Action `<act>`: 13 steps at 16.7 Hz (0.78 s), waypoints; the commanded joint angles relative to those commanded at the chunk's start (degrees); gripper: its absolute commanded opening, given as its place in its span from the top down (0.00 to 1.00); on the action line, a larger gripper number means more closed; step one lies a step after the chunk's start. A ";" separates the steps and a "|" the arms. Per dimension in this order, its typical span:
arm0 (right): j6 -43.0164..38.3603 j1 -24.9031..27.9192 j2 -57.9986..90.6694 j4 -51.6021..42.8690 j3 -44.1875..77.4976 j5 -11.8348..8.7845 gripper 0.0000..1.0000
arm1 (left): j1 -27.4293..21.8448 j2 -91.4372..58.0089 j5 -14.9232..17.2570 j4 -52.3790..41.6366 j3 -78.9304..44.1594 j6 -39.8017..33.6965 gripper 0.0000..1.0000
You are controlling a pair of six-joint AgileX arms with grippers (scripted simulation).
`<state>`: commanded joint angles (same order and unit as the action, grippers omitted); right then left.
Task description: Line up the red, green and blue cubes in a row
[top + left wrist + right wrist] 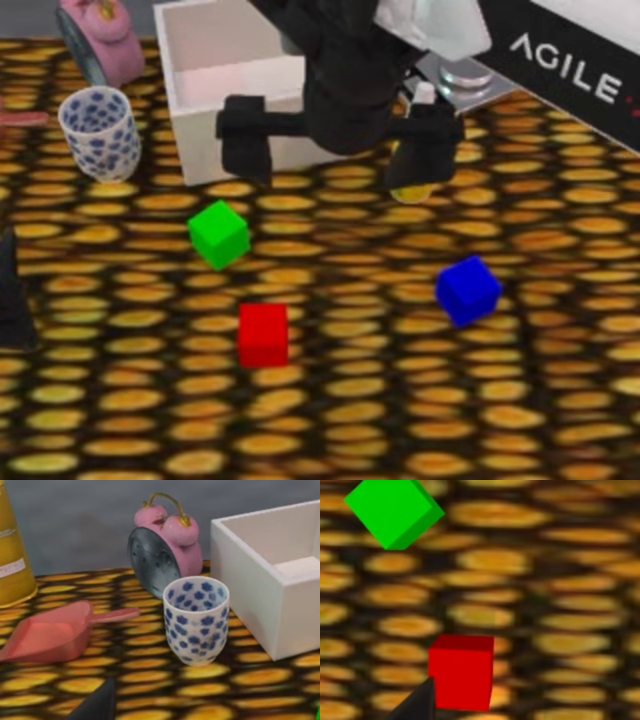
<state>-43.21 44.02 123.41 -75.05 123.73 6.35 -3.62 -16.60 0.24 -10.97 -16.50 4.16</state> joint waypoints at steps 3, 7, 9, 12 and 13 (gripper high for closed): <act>6.39 -5.90 -17.21 8.45 -14.50 2.16 0.00 | -2.30 -14.05 -0.08 -8.07 -12.76 2.92 0.00; 16.05 -15.20 -44.51 21.91 -38.87 3.85 0.00 | -5.88 -38.14 -0.11 -20.83 -32.19 7.38 0.00; 20.85 -19.91 -58.24 28.95 -52.01 4.03 0.00 | -7.76 -50.92 -0.05 -27.51 -41.99 9.67 0.00; 27.46 -26.48 -76.61 39.44 -71.25 3.33 0.00 | -10.47 -69.00 0.07 -37.07 -55.80 12.95 0.00; 29.49 -28.52 -82.05 42.93 -77.33 2.85 0.00 | -11.32 -74.42 0.11 -40.00 -60.02 13.97 0.00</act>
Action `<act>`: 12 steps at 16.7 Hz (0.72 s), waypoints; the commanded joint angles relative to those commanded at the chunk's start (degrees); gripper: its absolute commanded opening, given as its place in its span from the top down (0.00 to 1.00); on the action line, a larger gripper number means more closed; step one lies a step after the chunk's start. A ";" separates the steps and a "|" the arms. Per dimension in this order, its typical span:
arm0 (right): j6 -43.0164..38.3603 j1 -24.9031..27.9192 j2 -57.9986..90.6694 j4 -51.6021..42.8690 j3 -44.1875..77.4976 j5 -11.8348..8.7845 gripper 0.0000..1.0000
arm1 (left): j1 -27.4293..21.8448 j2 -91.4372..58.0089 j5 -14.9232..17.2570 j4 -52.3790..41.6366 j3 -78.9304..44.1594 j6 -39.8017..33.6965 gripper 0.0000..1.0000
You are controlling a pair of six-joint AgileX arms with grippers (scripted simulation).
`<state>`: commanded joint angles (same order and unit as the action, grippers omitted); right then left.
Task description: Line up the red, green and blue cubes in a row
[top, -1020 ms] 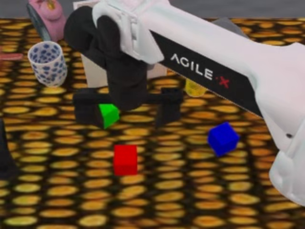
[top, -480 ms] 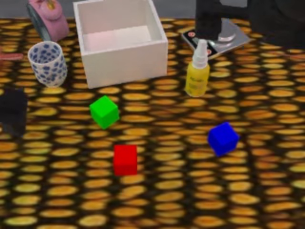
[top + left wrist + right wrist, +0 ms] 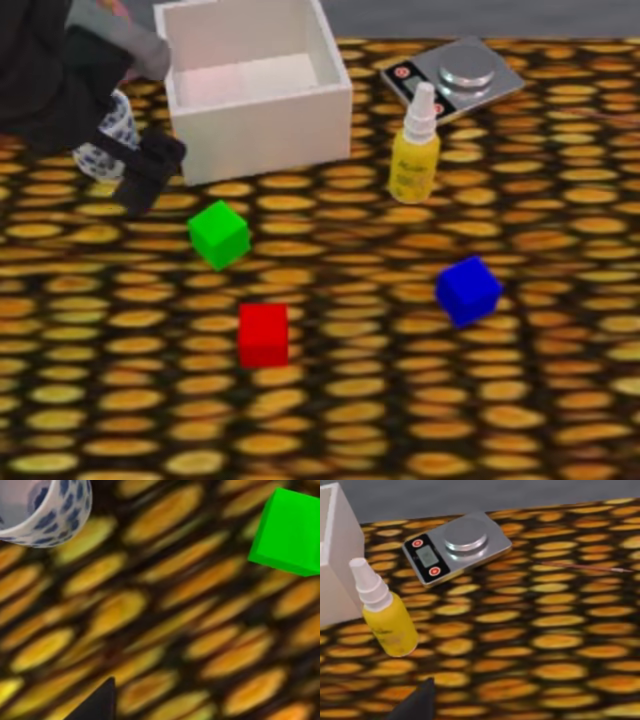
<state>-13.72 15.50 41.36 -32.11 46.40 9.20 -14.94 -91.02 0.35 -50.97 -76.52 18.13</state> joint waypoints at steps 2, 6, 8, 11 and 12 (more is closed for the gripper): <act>3.72 -3.78 -9.89 6.96 -11.42 -1.30 0.00 | -1.64 -10.18 0.06 -5.63 -8.22 2.00 0.00; 9.54 -9.96 -26.86 19.87 -30.52 -4.71 0.00 | -4.42 -25.89 0.08 -14.69 -22.79 5.42 0.00; 11.46 -12.15 -33.43 25.04 -37.52 -6.47 0.00 | -5.46 -31.65 0.02 -17.89 -28.67 6.72 0.00; 13.25 -14.30 -39.54 30.46 -44.33 -8.52 0.00 | -6.52 -37.47 -0.09 -20.95 -34.74 8.03 0.00; 13.56 -14.71 -40.66 31.52 -45.64 -8.95 0.00 | -6.71 -38.55 -0.12 -21.49 -35.85 8.27 0.00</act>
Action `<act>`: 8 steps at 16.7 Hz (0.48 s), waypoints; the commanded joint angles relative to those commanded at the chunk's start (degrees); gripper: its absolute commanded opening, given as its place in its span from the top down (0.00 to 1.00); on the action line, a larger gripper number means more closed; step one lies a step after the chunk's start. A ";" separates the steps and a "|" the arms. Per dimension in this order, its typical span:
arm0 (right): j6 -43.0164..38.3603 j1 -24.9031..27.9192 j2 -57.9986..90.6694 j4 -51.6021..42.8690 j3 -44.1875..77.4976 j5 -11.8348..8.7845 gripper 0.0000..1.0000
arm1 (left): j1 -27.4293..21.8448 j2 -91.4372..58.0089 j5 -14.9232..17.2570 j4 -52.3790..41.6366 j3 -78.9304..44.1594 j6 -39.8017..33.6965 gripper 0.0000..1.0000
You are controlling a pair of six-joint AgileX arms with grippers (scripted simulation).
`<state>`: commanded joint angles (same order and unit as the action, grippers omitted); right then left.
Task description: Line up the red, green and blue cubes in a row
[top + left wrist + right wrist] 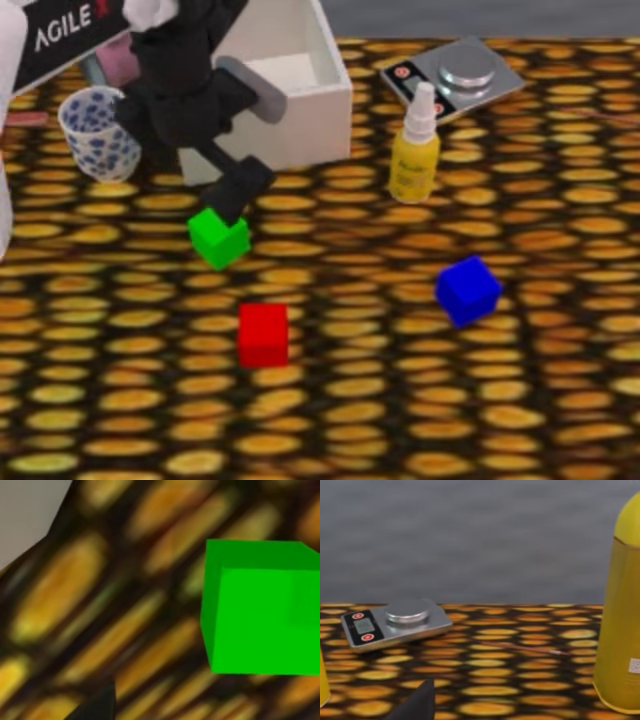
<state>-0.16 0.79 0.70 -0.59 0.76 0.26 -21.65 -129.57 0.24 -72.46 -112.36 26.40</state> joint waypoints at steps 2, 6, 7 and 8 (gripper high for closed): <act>0.16 -0.22 -0.70 0.59 -0.76 -0.26 0.00 | -0.12 -0.68 -0.02 -0.33 -0.68 0.15 0.00; 0.16 -0.22 -0.70 0.59 -0.76 -0.26 0.00 | 0.09 -1.01 -0.02 -0.43 -0.94 0.18 0.00; 0.16 -0.22 -0.70 0.59 -0.76 -0.26 0.00 | 0.08 -1.04 -0.02 -0.24 -0.80 0.20 0.00; 0.16 -0.22 -0.70 0.59 -0.76 -0.26 0.00 | 0.04 -1.17 -0.02 0.52 -0.21 0.23 0.00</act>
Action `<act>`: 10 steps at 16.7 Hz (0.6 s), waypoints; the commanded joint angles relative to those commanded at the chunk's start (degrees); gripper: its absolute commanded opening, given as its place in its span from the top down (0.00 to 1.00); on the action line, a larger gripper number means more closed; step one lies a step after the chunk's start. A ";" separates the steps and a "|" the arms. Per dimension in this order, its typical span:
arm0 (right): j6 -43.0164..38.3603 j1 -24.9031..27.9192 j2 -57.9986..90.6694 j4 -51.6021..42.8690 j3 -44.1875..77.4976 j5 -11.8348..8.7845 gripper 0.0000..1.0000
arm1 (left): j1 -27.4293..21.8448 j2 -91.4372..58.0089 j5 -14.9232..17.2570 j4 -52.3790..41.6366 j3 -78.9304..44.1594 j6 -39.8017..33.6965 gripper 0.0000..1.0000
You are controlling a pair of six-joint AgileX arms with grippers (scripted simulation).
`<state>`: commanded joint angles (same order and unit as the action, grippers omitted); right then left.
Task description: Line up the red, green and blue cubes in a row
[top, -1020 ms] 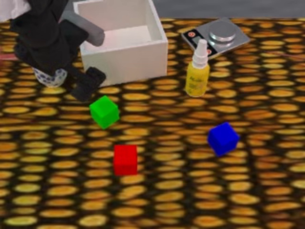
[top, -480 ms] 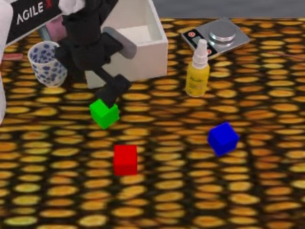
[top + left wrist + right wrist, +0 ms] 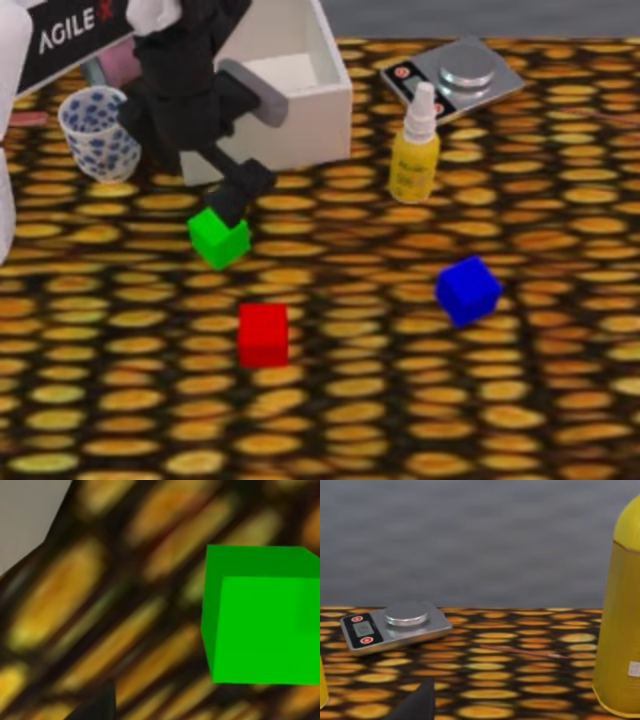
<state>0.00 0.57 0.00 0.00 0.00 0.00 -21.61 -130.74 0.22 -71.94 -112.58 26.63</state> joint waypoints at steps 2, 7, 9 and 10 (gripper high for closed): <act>0.00 0.00 0.00 0.00 0.00 0.00 0.00 | -0.06 -0.60 0.01 2.94 2.26 0.05 0.00; 0.00 0.00 0.00 0.00 0.00 0.00 0.00 | -0.08 -2.97 0.04 12.89 9.70 0.05 0.00; 0.00 0.00 0.00 0.00 0.00 0.00 0.00 | -0.08 -3.46 0.04 14.74 11.16 0.05 0.00; 0.00 0.00 0.00 0.00 0.00 0.00 0.00 | -0.08 -3.48 0.04 14.81 11.22 0.05 0.00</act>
<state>0.00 0.57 0.00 0.00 0.00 0.00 -21.70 -134.23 0.26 -57.13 -101.36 26.69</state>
